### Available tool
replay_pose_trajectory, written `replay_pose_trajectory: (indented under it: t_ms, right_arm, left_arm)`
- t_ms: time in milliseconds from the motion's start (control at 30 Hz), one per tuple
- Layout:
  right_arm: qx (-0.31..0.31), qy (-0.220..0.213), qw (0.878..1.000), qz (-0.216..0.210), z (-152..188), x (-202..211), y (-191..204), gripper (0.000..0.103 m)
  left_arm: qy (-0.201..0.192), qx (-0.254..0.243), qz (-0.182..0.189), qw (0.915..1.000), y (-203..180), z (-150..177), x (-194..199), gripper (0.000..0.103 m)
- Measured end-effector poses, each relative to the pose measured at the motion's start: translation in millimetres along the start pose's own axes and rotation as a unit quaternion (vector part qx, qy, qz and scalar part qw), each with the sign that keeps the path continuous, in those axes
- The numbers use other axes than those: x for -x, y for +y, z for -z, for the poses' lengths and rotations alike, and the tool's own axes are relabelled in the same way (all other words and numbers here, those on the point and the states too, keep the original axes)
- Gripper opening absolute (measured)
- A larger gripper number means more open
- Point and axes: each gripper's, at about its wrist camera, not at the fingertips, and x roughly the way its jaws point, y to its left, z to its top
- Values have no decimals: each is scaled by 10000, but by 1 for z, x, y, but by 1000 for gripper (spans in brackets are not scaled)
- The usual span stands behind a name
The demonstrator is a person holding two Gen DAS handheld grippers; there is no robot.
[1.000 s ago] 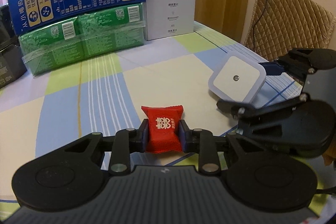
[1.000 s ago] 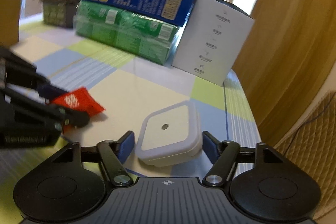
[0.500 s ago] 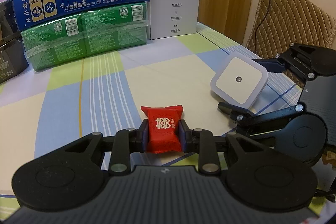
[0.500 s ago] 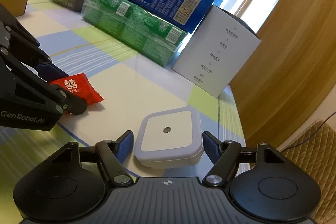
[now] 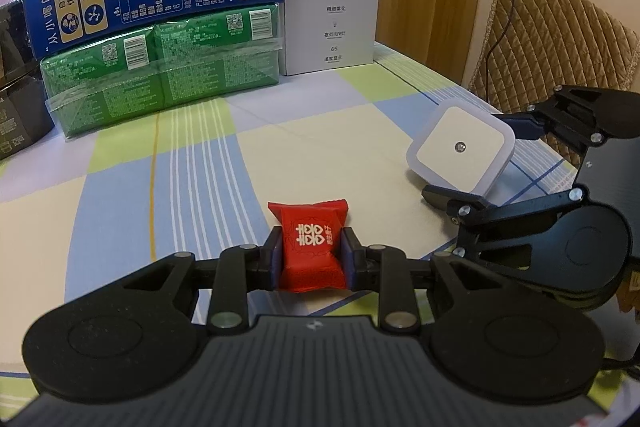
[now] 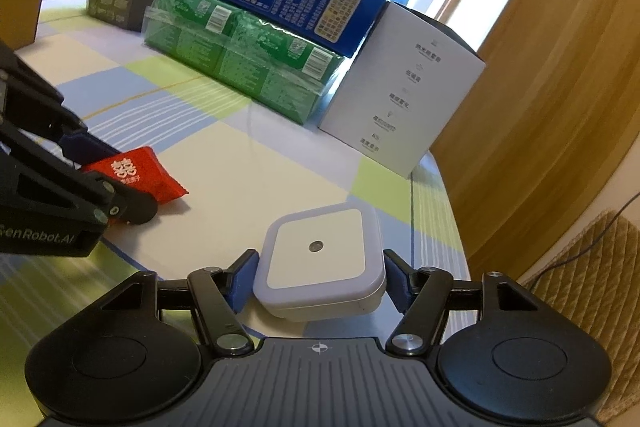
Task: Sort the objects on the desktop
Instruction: 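Lift the red packet with the left tool while the right tool lifts the white case toward the box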
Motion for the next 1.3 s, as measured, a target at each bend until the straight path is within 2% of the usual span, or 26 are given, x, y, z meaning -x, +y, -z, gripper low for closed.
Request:
replay_pose_trajectory:
  t_ms: [233,400,600,933,1100,1300]
  right_arm:
    - [-670,132,9975,-187,-4,3,-15,63]
    - [-1354,343,9893,-431,-9,10,-31,63]
    - [-1824,484,9801,-617,-15,31,-44,63]
    - [-2225,309,9715,-758,-35,97,-53,63]
    - [-2384,191,9679,-778,-37,139,-54,63]
    - [-2786,69,9563,-879,-35,195,-44,63]
  left_arm:
    - [94,151,-75,9998,3,-2,4,23]
    - [127,255,-99,9995,3,-6,13,23]
    - [129,473,-156,9987,-3,-12,37,23]
    - [-22,883,-115,9960,-13,-11,100,23]
    - [-148,836,-63,9964,-21,-12,145,23]
    - [-196,702,-175,9972,-23,-4,207,23]
